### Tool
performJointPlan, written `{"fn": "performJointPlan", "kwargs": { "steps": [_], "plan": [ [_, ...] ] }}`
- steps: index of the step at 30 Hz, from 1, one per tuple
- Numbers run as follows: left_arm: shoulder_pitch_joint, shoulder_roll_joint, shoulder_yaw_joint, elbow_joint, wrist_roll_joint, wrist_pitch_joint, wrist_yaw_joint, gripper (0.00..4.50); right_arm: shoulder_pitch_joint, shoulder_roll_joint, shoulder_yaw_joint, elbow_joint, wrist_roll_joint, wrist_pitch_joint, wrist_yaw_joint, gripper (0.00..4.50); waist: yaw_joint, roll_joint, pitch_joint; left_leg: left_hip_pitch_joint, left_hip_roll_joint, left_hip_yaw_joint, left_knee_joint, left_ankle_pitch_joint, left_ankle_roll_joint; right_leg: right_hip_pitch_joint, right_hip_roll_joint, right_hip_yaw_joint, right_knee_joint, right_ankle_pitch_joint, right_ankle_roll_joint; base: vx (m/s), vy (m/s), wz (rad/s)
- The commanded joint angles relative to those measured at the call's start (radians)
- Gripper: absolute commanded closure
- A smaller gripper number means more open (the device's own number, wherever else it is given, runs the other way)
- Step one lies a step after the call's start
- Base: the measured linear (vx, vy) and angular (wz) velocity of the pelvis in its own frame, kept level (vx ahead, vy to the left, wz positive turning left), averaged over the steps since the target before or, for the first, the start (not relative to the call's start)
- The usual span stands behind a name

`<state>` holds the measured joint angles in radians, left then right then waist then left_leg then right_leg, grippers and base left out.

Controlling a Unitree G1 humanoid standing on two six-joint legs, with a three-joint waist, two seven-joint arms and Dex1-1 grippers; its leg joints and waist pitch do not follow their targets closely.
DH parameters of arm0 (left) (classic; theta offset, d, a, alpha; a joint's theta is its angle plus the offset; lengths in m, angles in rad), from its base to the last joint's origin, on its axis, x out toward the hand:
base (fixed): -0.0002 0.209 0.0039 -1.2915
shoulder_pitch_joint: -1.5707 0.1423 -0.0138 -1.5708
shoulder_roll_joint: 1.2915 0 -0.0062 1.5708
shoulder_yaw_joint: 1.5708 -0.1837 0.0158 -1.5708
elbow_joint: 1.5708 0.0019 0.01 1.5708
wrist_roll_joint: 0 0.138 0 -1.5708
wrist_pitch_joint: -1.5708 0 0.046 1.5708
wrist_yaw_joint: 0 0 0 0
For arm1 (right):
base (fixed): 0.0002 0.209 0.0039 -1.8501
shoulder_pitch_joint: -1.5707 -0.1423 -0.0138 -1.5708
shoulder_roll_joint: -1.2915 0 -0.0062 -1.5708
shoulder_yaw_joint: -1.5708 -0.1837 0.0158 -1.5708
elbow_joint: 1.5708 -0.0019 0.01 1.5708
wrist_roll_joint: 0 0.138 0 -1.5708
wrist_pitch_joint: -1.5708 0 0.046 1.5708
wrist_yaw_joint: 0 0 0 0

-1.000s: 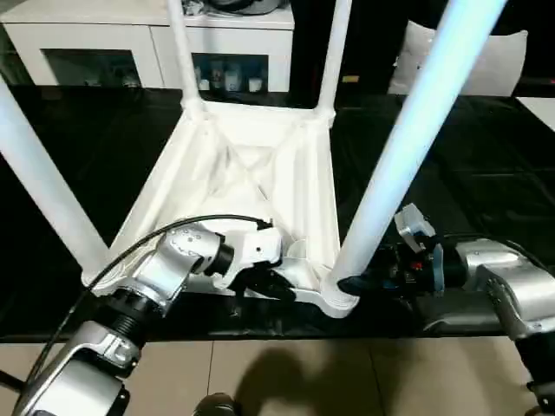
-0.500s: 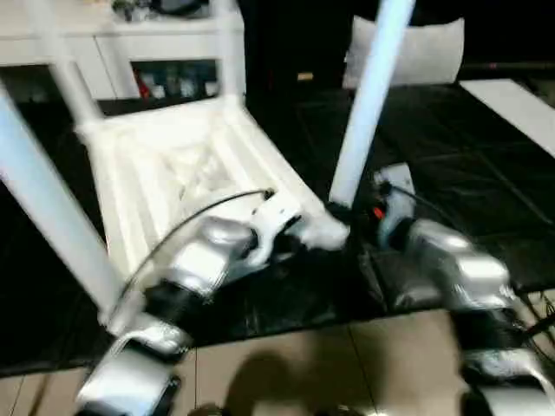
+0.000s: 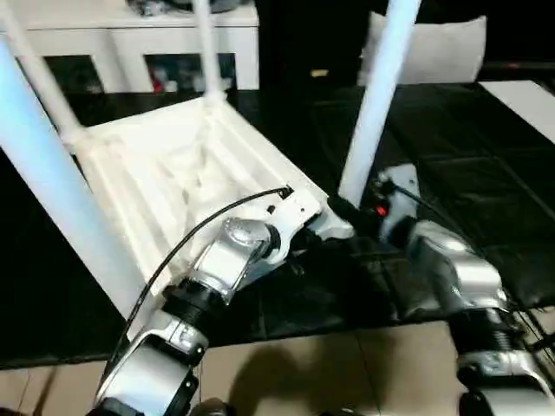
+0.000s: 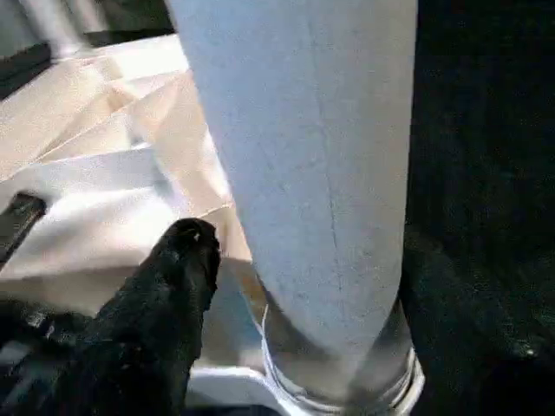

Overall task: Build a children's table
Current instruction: Rotate leg to tighten

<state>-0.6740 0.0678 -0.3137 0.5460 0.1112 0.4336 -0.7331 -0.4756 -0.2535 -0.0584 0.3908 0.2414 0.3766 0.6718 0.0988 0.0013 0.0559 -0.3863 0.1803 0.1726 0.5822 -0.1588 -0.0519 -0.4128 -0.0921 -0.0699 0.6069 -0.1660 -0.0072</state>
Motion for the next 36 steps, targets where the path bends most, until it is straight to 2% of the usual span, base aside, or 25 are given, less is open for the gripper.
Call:
{"fn": "performJointPlan", "kwargs": {
  "steps": [1, 2, 3, 8, 9, 11, 14, 16, 19, 20, 22, 24, 30, 31, 33, 36],
  "plan": [
    [-0.007, 0.018, -0.013, -0.044, -0.011, -0.055, -0.053, 4.5, 0.018, -0.028, 0.024, -0.037, 0.036, -0.015, 0.107, 0.77, 0.006, -0.006, -0.07, 0.015, 0.038, -0.011, -0.064, -0.262, 0.047, 0.058, -0.056, 0.036, -0.091, -0.287, -0.176, 0.0, 0.0, 0.0],
    [-0.005, 0.025, -0.015, -0.045, -0.012, -0.059, -0.063, 4.5, 0.021, -0.038, 0.019, -0.039, 0.041, -0.018, 0.123, 0.64, 0.008, -0.008, -0.069, 0.015, 0.04, -0.011, -0.064, -0.265, 0.047, 0.058, -0.056, 0.037, -0.092, -0.297, -0.172, 0.0, 0.0, 0.0],
    [0.0, 0.048, -0.03, -0.042, -0.007, -0.08, -0.095, 4.5, 0.025, -0.065, 0.014, -0.041, 0.047, -0.028, 0.165, 0.52, 0.012, -0.004, -0.07, 0.016, 0.041, -0.013, -0.065, -0.275, 0.044, 0.055, -0.057, 0.037, -0.091, -0.306, -0.173, 0.0, 0.0, 0.0],
    [0.014, 0.11, -0.06, -0.029, -0.009, -0.159, -0.195, 4.5, 0.045, -0.149, 0.019, -0.069, 0.069, -0.045, 0.307, 0.13, 0.019, -0.006, -0.068, 0.018, 0.043, -0.011, -0.065, -0.282, 0.041, 0.053, -0.058, 0.039, -0.09, -0.308, -0.176, 0.0, 0.0, 0.0],
    [0.016, 0.126, -0.067, -0.028, -0.012, -0.187, -0.224, 4.5, 0.05, -0.169, 0.024, -0.075, 0.073, -0.051, 0.34, 0.13, 0.023, -0.01, -0.069, 0.018, 0.043, -0.013, -0.065, -0.281, 0.046, 0.056, -0.059, 0.038, -0.091, -0.316, -0.172, 0.0, 0.0, 0.0],
    [0.018, 0.135, -0.071, -0.027, -0.014, -0.207, -0.243, 4.5, 0.052, -0.18, 0.027, -0.076, 0.075, -0.056, 0.358, 0.08, 0.023, -0.007, -0.07, 0.016, 0.045, -0.014, -0.066, -0.273, 0.045, 0.054, -0.059, 0.038, -0.087, -0.301, -0.178, 0.0, 0.0, 0.0],
    [0.024, 0.181, -0.086, -0.038, -0.036, -0.277, -0.356, 4.5, 0.059, -0.227, 0.066, -0.066, 0.052, -0.104, 0.442, 0.08, 0.025, -0.005, -0.069, 0.017, 0.044, -0.013, -0.065, -0.287, 0.043, 0.053, -0.062, 0.038, -0.09, -0.318, -0.178, 0.0, 0.0, 0.0],
    [0.028, 0.204, -0.095, -0.046, -0.042, -0.302, -0.405, 4.5, 0.065, -0.243, 0.08, -0.066, 0.045, -0.128, 0.477, 0.08, 0.028, -0.007, -0.069, 0.019, 0.047, -0.01, -0.066, -0.288, 0.041, 0.051, -0.061, 0.04, -0.088, -0.319, -0.183, 0.0, 0.0, 0.0],
    [0.035, 0.25, -0.125, -0.062, -0.048, -0.349, -0.496, 4.5, 0.08, -0.268, 0.104, -0.073, 0.054, -0.14, 0.562, 0.08, 0.039, -0.01, -0.069, 0.022, 0.05, -0.01, -0.067, -0.287, 0.043, 0.05, -0.061, 0.04, -0.085, -0.312, -0.189, 0.0, 0.0, 0.0],
    [0.036, 0.254, -0.128, -0.063, -0.048, -0.353, -0.503, 4.5, 0.08, -0.27, 0.108, -0.073, 0.054, -0.14, 0.568, 0.08, 0.042, -0.007, -0.069, 0.022, 0.051, -0.011, -0.067, -0.287, 0.043, 0.049, -0.061, 0.04, -0.084, -0.312, -0.19, 0.0, 0.0, 0.0],
    [0.041, 0.278, -0.146, -0.068, -0.048, -0.389, -0.556, 4.5, 0.082, -0.28, 0.134, -0.071, 0.052, -0.147, 0.616, 0.37, 0.046, -0.008, -0.069, 0.021, 0.052, -0.011, -0.068, -0.288, 0.042, 0.049, -0.062, 0.04, -0.082, -0.301, -0.197, 0.0, 0.0, 0.0],
    [0.045, 0.292, -0.157, -0.072, -0.054, -0.414, -0.599, 4.5, 0.081, -0.289, 0.16, -0.06, 0.047, -0.159, 0.653, 0.48, 0.046, -0.008, -0.068, 0.021, 0.052, -0.011, -0.068, -0.291, 0.04, 0.05, -0.062, 0.04, -0.081, -0.307, -0.198, 0.0, 0.0, 0.0],
    [0.036, 0.297, -0.16, -0.054, -0.049, -0.437, -0.616, 4.5, 0.081, -0.3, 0.194, -0.058, 0.05, -0.159, 0.711, 1.02, 0.049, -0.01, -0.067, 0.022, 0.052, -0.011, -0.068, -0.303, 0.033, 0.048, -0.064, 0.041, -0.084, -0.347, -0.189, 0.0, 0.0, 0.0],
    [0.034, 0.297, -0.159, -0.051, -0.049, -0.439, -0.616, 4.5, 0.081, -0.298, 0.195, -0.058, 0.051, -0.158, 0.714, 1.15, 0.048, -0.017, -0.067, 0.021, 0.052, -0.01, -0.068, -0.298, 0.034, 0.049, -0.065, 0.042, -0.084, -0.35, -0.186, 0.0, 0.0, 0.0],
    [0.03, 0.294, -0.158, -0.042, -0.047, -0.444, -0.616, 4.5, 0.081, -0.293, 0.198, -0.06, 0.053, -0.153, 0.722, 1.28, 0.049, -0.013, -0.067, 0.022, 0.053, -0.011, -0.068, -0.294, 0.035, 0.048, -0.065, 0.042, -0.084, -0.355, -0.185, 0.0, 0.0, 0.0],
    [0.027, 0.29, -0.156, -0.039, -0.051, -0.444, -0.617, 4.5, 0.079, -0.285, 0.203, -0.057, 0.053, -0.153, 0.728, 1.48, 0.049, -0.013, -0.068, 0.021, 0.053, -0.011, -0.068, -0.287, 0.035, 0.048, -0.064, 0.041, -0.082, -0.345, -0.187, 0.0, 0.0, 0.0]
  ]
}}
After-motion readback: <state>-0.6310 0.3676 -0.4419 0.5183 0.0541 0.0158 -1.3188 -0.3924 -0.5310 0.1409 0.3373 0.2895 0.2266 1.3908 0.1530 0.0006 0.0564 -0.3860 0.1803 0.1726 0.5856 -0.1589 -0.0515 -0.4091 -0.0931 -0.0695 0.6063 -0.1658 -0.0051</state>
